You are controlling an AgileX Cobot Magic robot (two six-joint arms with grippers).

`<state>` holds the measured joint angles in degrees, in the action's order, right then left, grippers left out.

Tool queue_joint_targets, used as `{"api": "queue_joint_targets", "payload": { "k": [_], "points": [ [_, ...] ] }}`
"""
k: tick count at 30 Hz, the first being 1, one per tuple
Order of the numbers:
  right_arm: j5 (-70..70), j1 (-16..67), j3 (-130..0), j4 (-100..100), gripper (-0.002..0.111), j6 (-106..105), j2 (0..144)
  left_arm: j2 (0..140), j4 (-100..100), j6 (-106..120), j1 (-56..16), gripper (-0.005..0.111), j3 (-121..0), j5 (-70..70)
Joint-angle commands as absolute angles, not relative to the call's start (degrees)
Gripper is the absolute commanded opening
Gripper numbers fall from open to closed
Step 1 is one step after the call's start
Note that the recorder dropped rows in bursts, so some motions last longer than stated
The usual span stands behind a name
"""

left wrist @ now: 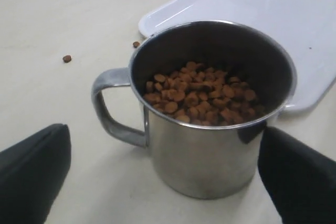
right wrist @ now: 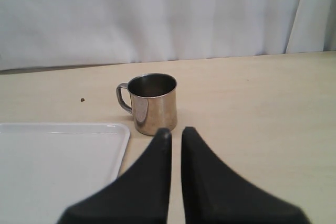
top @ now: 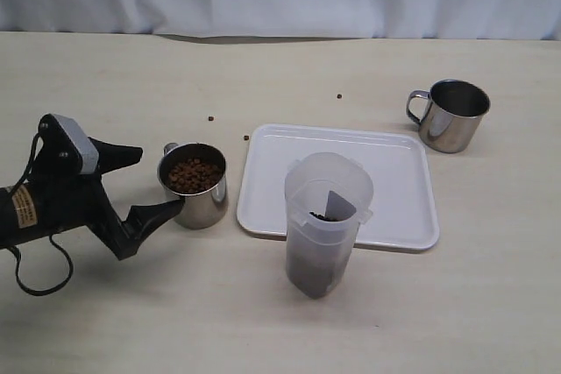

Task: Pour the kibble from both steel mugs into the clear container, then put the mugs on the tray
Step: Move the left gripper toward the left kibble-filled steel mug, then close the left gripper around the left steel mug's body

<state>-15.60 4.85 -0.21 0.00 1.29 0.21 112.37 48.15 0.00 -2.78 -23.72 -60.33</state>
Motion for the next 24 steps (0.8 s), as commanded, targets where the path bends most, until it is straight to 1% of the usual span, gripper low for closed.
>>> {"api": "queue_joint_targets", "payload": {
  "k": [1, 10, 17, 24],
  "points": [
    [-15.74, 4.78, 0.00, 0.00, 0.005, 0.80, 0.00, 112.71, 48.78, 0.00, -3.23, 0.100, -25.12, -59.97],
    [-15.74, 4.78, 0.00, 0.00, 0.005, 0.80, 0.00, 117.64, 49.03, 0.00, -3.23, 0.100, -28.95, -60.09],
    [-15.74, 4.78, 0.00, 0.00, 0.005, 0.80, 0.00, 121.61, 53.00, -0.32, -3.34, 0.100, -31.68, -64.85],
    [-15.74, 4.78, 0.00, 0.00, 0.005, 0.80, 0.00, 122.48, 53.43, 0.00, -3.34, 0.100, -32.03, -68.16]
  ]
}}
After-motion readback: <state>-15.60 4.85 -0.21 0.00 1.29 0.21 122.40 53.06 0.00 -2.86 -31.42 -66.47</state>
